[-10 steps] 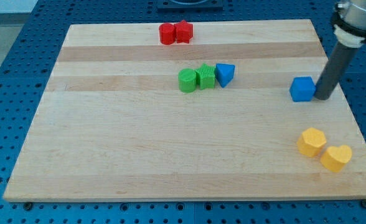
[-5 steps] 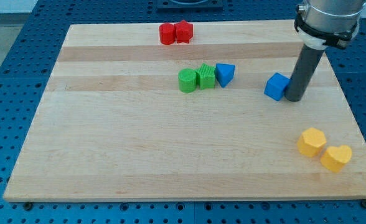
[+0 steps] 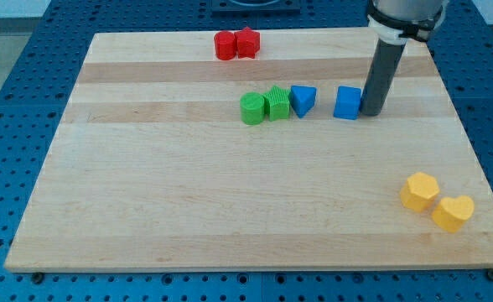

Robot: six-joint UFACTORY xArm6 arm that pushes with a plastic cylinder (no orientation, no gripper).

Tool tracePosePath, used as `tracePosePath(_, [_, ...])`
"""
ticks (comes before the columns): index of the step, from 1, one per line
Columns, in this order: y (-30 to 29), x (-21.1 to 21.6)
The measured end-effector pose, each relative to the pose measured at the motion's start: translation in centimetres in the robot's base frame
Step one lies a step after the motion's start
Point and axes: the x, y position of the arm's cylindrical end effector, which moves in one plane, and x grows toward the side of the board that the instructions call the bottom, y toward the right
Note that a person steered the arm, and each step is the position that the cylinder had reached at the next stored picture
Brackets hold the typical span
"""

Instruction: Slide the blue cube towards left

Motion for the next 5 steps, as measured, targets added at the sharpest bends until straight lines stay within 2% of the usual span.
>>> tracePosePath(5, [-1.4, -0.4])
